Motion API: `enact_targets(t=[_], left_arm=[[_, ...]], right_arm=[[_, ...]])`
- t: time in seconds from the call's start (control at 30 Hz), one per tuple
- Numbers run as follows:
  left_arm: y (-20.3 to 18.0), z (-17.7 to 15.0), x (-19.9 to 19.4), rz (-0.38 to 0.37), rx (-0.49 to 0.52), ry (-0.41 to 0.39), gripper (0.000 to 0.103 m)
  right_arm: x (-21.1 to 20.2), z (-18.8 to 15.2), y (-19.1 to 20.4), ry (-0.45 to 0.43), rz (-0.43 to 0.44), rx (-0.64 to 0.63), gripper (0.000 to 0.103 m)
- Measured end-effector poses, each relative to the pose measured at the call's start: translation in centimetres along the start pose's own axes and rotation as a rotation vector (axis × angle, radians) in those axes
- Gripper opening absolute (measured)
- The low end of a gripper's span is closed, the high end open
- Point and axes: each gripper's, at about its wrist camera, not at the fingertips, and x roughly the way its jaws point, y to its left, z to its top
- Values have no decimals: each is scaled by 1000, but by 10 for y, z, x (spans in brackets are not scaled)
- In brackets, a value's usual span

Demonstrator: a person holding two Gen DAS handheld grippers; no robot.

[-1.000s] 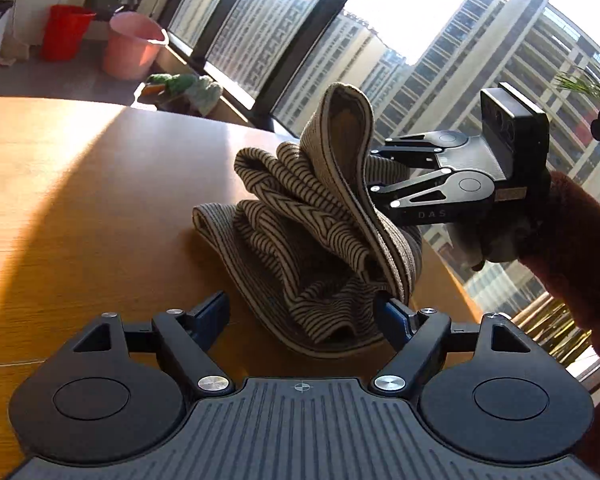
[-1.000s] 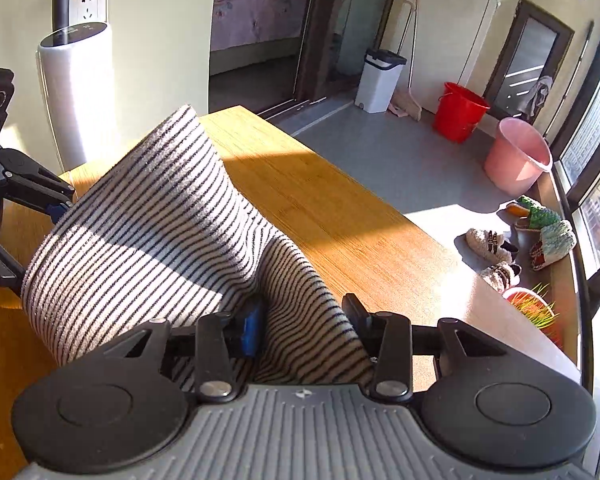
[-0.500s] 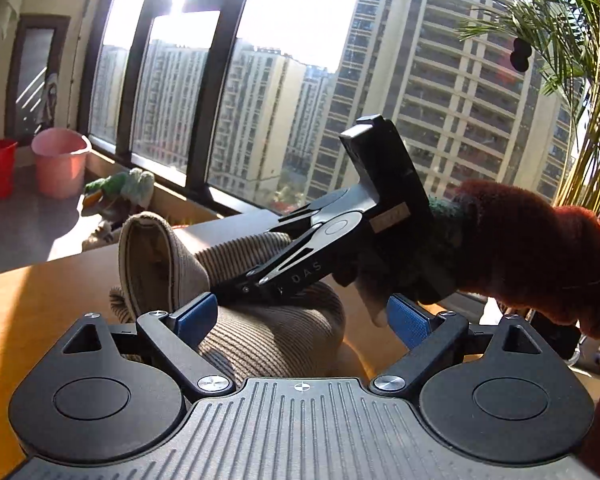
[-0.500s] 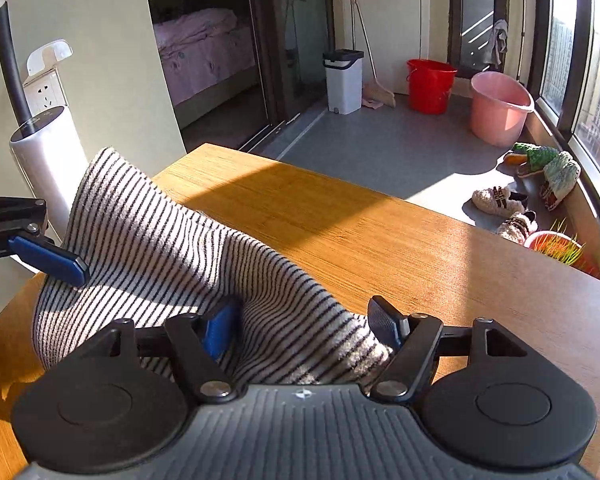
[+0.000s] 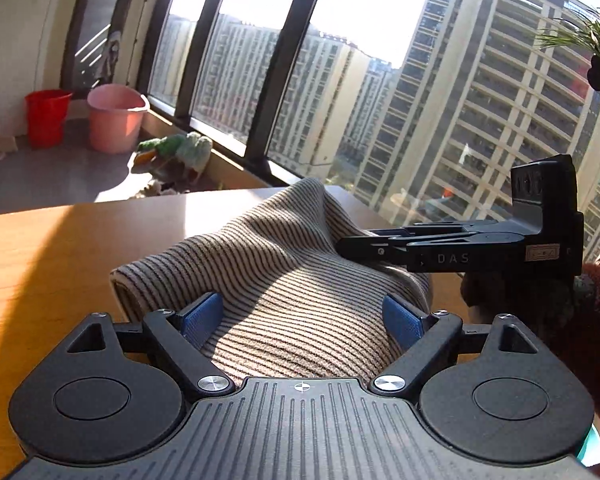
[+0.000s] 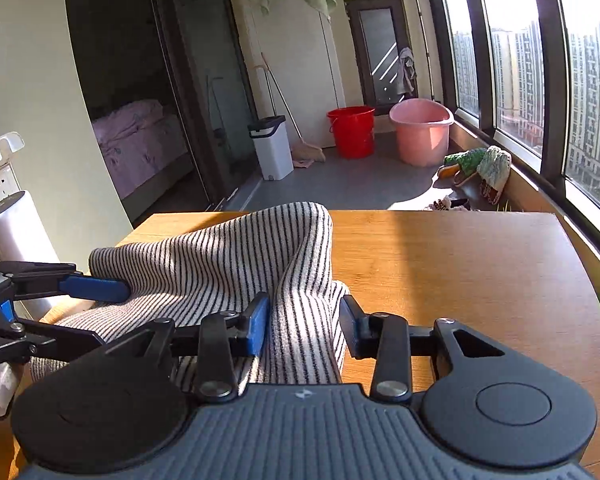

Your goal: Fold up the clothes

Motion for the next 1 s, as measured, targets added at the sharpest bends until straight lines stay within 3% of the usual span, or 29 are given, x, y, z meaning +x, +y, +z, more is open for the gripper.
enact_targets(t=[0.07,0.2,0.37,0.43,0.5,0.6,0.67,0.77,0.9,1.0], left_arm=[[0,3,-7,41,7,18,91],[-8,18,-31,106,68,21,91],[-46,48,-67,-1,189,-93,95],[-60,54,-51,-13,274,-77,95],[-56,54,-20,17,301,-4,95],[-26,50,23,115,215,105,87],[5,45,39,167,86,139,91],[41,37,40,134,-105,128,93],[58,26,31,116,-205,102,95],[66,17,21,115,-256,81,95]], right_arm=[[6,-11,-12,-28,-10,63,58],[3,-15,-30,-34,43,164,60],[1,-18,-27,-52,39,146,62],[0,-17,-27,-61,41,152,63],[-2,-17,-26,-75,28,154,63],[-23,-27,-10,-121,-36,119,64],[-47,-37,-4,-149,-20,138,64],[-73,-51,-8,-156,62,300,64],[-78,-58,-19,-96,140,510,59],[-64,-61,-17,-27,146,578,59]])
